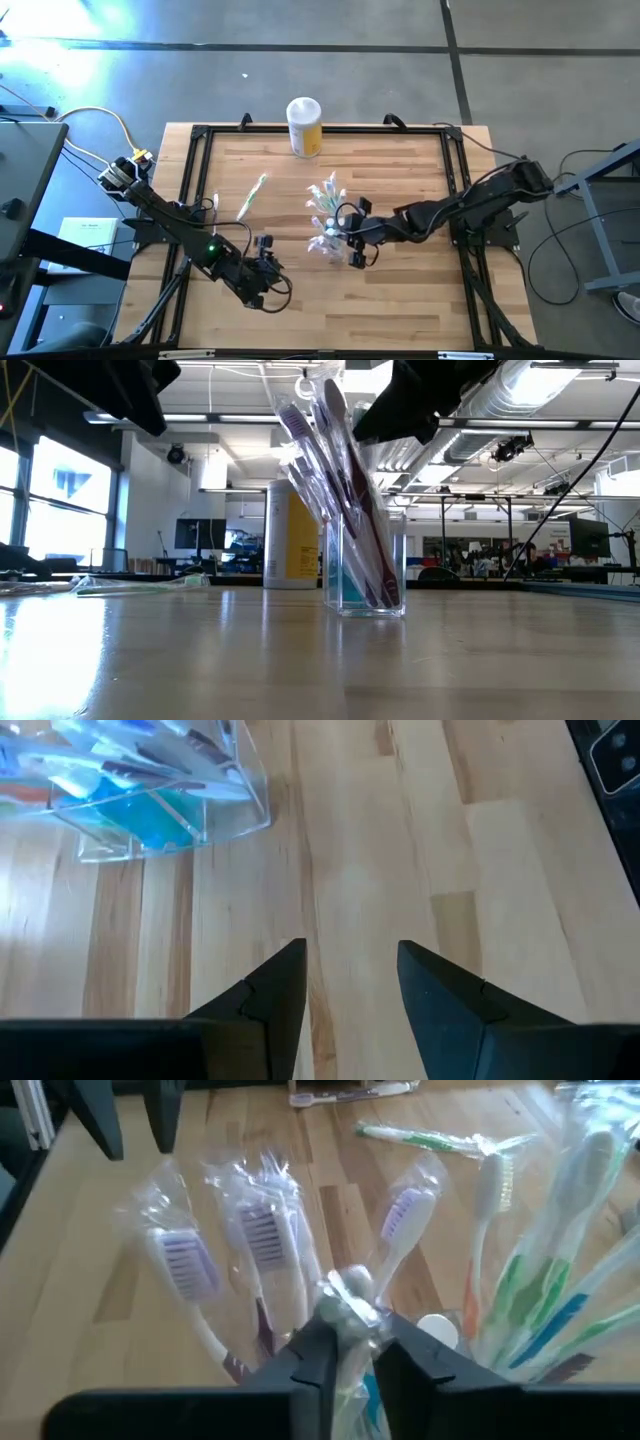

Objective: Pick & Place toothbrushing station
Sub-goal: Put the green toothbrush into the transparent organizer

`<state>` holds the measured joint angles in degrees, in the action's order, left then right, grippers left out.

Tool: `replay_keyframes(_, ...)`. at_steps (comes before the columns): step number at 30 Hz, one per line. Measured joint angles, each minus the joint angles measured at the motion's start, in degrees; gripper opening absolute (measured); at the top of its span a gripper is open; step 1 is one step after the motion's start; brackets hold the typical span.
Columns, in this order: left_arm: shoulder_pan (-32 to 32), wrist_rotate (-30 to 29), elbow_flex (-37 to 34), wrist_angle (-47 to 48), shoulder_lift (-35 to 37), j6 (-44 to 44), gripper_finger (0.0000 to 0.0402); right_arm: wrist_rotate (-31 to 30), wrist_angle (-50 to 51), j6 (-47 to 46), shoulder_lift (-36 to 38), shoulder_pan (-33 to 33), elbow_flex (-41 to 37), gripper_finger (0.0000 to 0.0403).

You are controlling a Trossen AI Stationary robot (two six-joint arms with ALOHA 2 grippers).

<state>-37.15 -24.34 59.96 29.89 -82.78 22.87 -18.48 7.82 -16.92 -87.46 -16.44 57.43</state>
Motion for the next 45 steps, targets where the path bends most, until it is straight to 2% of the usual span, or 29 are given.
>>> replay_keyframes(4, 0.0, -0.01, 0.0, 0.59, 0.0, 1.03, 0.0152, -2.37, 0.06, 0.04, 0.28, -0.18, -0.26, 0.0102)
replay_keyframes(11, 0.0, -1.02, 0.0, 2.48, 0.0, 1.49, 0.0152, -2.68, -0.53, 0.56, 0.38, -0.16, -0.26, 0.0196)
replay_keyframes(15, 0.0, -3.24, 0.0, 5.07, 0.0, 1.51, 0.0152, -3.35, -0.8, 3.07, 1.84, -0.24, -0.18, 0.0224)
replay_keyframes(20, 0.0, -5.69, 0.0, 10.27, 0.02, 1.53, 0.0152, -7.03, -0.58, 4.17, 4.54, -1.66, -0.17, 0.0226)
replay_keyframes(28, 0.03, -6.01, 3.11, 16.99, 1.01, 0.96, 0.0152, -6.92, -1.75, 4.67, 10.17, -7.15, -0.15, 0.022)
replay_keyframes(30, 0.01, -6.03, 4.17, 18.21, 1.01, 0.89, 0.0152, -6.08, -3.15, 4.75, 11.44, -9.24, -0.15, 0.022)
replay_keyframes(35, 0.02, -5.97, 4.83, 18.3, 1.01, 0.88, 0.0152, 2.56, -9.0, 8.59, 13.6, -13.7, -0.07, 0.022)
replay_keyframes(40, 0.04, -5.35, 4.83, 18.29, 1.01, 0.81, 0.0152, 3.68, -13.3, 10.03, 13.73, -16.03, -0.07, 0.022)
replay_keyframes(45, 0.02, -5.2, 4.83, 18.7, 1.0, 0.75, 0.0152, 3.48, -12.73, 10.96, 13.72, -15.69, -0.07, 0.022)
